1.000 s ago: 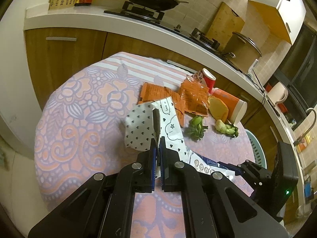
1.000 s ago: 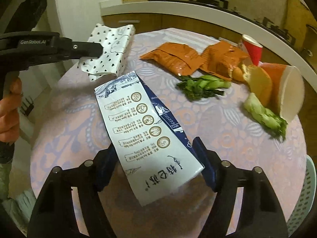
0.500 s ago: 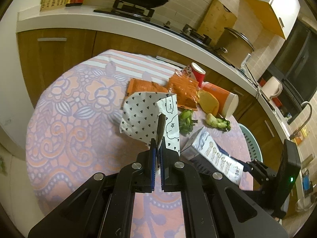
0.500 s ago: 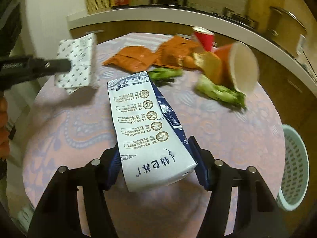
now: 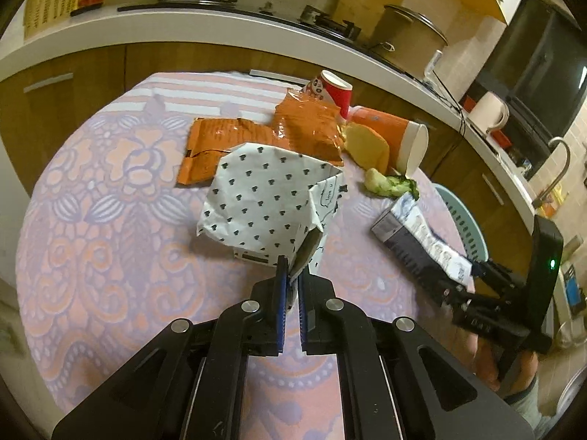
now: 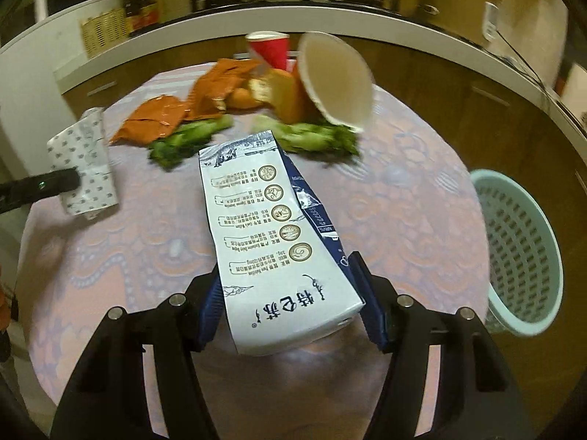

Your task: Collect trash

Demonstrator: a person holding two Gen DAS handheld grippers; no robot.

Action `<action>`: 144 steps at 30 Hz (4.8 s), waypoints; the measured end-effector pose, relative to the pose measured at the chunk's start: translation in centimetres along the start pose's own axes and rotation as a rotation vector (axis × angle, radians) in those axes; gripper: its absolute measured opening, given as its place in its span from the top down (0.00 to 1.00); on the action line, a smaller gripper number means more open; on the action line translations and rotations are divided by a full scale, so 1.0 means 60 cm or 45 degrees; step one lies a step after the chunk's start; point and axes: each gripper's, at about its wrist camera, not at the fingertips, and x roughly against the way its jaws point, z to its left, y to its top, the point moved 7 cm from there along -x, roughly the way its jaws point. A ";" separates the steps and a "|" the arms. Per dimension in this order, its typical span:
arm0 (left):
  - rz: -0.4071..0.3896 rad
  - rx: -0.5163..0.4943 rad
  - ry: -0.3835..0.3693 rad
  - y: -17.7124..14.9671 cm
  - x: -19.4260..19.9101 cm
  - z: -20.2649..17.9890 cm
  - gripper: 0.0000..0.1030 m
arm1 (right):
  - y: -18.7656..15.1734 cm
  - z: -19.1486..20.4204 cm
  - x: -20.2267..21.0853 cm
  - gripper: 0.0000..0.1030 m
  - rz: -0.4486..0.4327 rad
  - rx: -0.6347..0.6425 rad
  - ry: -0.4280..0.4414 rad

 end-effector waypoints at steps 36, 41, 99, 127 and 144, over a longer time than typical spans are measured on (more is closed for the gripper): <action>0.001 -0.046 0.148 0.041 -0.095 0.003 0.36 | 0.005 0.008 -0.026 0.38 0.039 -0.064 0.028; 0.019 -0.060 0.122 0.034 -0.096 -0.009 0.83 | 0.008 0.008 -0.027 0.42 0.032 -0.069 0.023; 0.268 -0.576 -0.336 0.035 -0.405 -0.629 0.84 | -0.091 -0.554 -0.002 0.43 0.034 -0.757 -0.364; -0.043 -0.390 -0.259 0.104 -0.182 -0.463 0.57 | 0.019 -0.384 0.075 0.43 -0.147 -0.528 -0.238; -0.233 -0.109 0.037 0.176 -0.062 -0.165 0.35 | 0.143 -0.143 0.060 0.36 -0.250 -0.200 -0.056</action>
